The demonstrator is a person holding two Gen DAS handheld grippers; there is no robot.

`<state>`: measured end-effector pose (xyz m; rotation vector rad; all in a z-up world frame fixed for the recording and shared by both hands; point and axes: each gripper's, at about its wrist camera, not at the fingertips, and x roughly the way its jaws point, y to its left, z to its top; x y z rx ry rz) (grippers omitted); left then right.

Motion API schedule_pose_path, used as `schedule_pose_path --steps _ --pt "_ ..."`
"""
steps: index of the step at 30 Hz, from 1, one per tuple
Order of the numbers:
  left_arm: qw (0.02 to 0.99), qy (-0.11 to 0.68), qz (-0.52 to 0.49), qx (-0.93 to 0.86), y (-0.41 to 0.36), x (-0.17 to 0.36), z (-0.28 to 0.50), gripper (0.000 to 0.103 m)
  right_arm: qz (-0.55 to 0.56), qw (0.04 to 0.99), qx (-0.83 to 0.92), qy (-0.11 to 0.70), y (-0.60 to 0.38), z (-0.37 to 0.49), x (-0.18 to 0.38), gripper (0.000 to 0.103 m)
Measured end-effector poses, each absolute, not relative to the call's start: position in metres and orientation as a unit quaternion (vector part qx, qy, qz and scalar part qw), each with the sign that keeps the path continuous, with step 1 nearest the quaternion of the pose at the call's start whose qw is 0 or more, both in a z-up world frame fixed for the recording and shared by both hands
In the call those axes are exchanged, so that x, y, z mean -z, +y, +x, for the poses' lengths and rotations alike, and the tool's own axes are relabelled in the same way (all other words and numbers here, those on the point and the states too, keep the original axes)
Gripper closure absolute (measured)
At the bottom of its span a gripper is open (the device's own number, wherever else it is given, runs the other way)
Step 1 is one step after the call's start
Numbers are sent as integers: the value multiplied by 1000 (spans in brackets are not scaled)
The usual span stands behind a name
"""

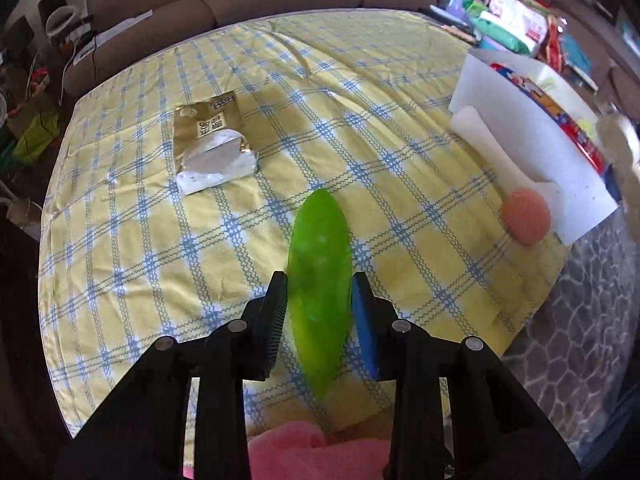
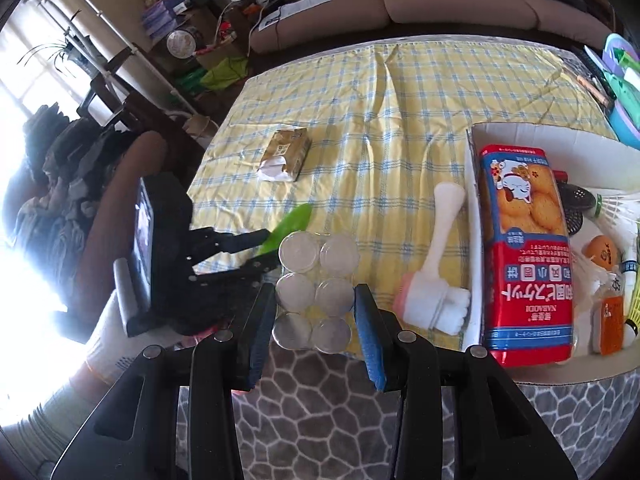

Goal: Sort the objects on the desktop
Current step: 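Carry the green item with the left gripper into the box and release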

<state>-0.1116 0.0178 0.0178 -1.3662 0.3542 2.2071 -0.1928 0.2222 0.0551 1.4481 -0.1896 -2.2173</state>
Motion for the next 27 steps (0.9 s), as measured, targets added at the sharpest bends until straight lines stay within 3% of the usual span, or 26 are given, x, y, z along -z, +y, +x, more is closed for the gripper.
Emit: schedule_pose_path --steps 8,16,27 --pt "288 66 -480 -826 3 -80 -98 73 498 255 823 -95 245 -184 -76 63" --pt "384 64 -435 -812 91 -171 -67 73 468 197 853 -125 349 -179 -121 63" --pt "437 72 -472 -762 282 -146 -56 73 502 100 843 -166 486 -189 -86 63"
